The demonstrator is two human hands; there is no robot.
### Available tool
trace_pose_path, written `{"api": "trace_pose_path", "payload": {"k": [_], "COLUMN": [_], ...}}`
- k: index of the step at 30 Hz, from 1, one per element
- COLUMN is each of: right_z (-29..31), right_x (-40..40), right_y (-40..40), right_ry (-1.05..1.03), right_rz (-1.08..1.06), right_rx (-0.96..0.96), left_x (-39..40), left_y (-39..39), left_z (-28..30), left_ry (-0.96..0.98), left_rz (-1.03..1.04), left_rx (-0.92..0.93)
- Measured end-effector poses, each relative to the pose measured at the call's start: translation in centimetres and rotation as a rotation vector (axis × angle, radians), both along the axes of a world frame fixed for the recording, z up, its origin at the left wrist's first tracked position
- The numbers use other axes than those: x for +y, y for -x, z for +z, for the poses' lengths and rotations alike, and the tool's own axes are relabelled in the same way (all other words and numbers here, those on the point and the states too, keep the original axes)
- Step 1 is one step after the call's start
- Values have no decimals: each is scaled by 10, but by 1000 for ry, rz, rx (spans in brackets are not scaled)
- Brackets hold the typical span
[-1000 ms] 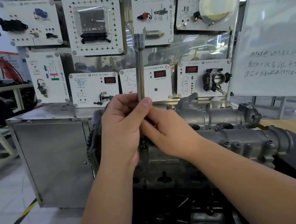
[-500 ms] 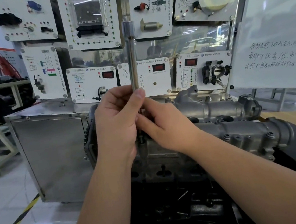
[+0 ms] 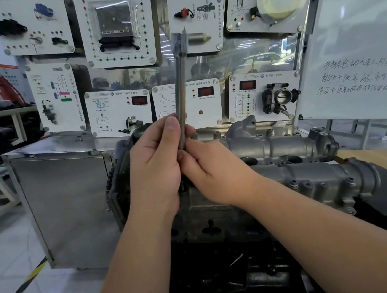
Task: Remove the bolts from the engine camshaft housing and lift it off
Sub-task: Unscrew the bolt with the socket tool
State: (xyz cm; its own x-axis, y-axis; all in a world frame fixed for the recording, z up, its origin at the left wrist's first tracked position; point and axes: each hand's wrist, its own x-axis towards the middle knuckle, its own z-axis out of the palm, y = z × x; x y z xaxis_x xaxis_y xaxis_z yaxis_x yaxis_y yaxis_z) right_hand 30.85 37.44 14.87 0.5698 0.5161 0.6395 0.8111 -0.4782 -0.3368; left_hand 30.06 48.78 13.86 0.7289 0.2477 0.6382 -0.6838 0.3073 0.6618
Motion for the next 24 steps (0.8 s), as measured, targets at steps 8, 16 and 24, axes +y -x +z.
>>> {"api": "trace_pose_path", "payload": {"k": [8,16,24], "right_z": [1,2,1], "right_x": [-2,0,-1], "right_y": [-3,-2,-2], "right_ry": [-51,-44,-27], "right_rz": [23,10,29], "right_rx": [27,72,54], "left_x": [1,1,1], "left_y": [-1,1,1], "left_z": [-3,-1,1], "left_ry": [20,-88,108], "left_rz": [65,9,-19], "left_rx": [-90,-29,-22]}}
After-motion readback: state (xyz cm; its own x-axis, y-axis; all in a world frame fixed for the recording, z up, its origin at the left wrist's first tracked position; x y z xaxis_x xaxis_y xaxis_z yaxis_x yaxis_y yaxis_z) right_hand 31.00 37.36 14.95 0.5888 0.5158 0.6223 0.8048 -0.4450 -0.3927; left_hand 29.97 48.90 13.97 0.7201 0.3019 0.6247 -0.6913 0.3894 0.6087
